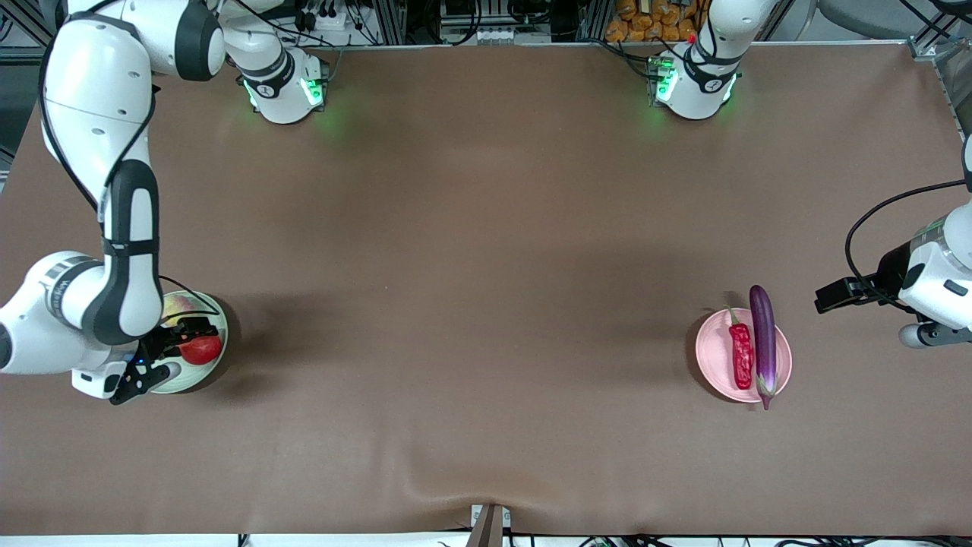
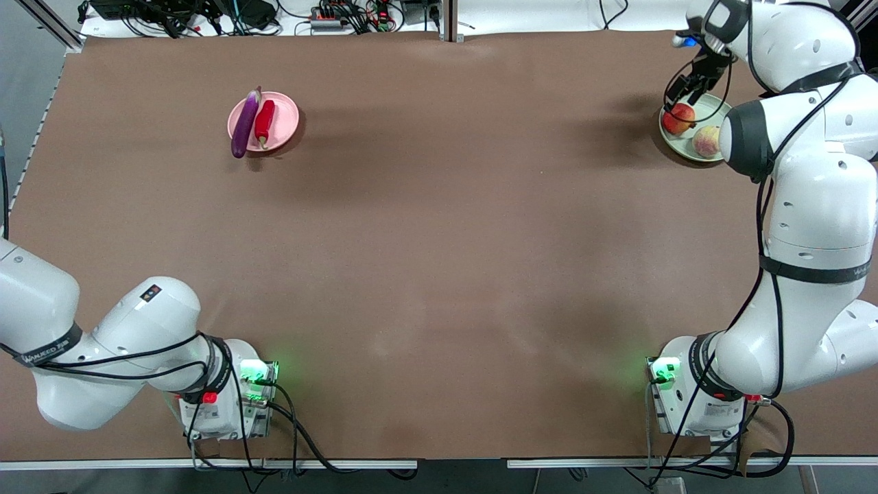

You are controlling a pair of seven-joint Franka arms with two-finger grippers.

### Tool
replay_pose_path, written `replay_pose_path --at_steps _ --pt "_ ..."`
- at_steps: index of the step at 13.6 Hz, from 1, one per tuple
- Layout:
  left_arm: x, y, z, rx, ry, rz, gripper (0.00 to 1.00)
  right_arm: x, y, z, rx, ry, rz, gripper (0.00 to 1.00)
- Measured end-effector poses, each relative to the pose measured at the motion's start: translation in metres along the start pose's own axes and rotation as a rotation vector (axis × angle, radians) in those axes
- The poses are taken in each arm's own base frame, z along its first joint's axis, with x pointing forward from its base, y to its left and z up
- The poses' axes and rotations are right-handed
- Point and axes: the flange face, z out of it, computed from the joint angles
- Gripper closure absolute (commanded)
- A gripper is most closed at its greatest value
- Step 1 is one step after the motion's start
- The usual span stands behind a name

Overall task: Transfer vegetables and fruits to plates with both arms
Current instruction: 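Place the chili on the pink plate while the right gripper carries the apple, then lower the red apple onto the green plate and open the right gripper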

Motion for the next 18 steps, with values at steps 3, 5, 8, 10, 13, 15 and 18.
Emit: replay_pose_path --at_steps 3,5,8,10,13,15,18 --pt "-0.004 0.002 -0.008 -0.003 0.000 0.006 0.00 0.009 -0.022 -0.030 0.047 -0.003 0.037 0.00" --pt "-0.005 0.003 -0.010 -0.002 -0.003 0.010 0.00 0.021 -0.044 -0.030 0.108 0.010 0.080 0.00" --pt "-0.006 0.003 -0.010 -0.002 -0.005 0.010 0.00 0.043 -0.085 -0.040 0.121 -0.002 0.165 0.00" --pt "-0.006 0.004 -0.011 -0.005 -0.005 0.012 0.00 0.056 -0.124 -0.057 0.102 -0.010 0.268 0.00" --pt "-0.013 0.022 -0.022 -0.010 -0.013 0.016 0.00 0.066 -0.185 -0.089 0.017 -0.008 0.399 0.00" --pt "-0.017 0.036 -0.035 -0.021 -0.042 -0.006 0.00 0.057 -0.215 -0.123 -0.038 -0.007 0.438 0.00" --pt "-0.022 0.038 -0.051 -0.007 -0.067 -0.009 0.00 0.008 -0.222 -0.195 -0.069 0.000 0.484 0.00"
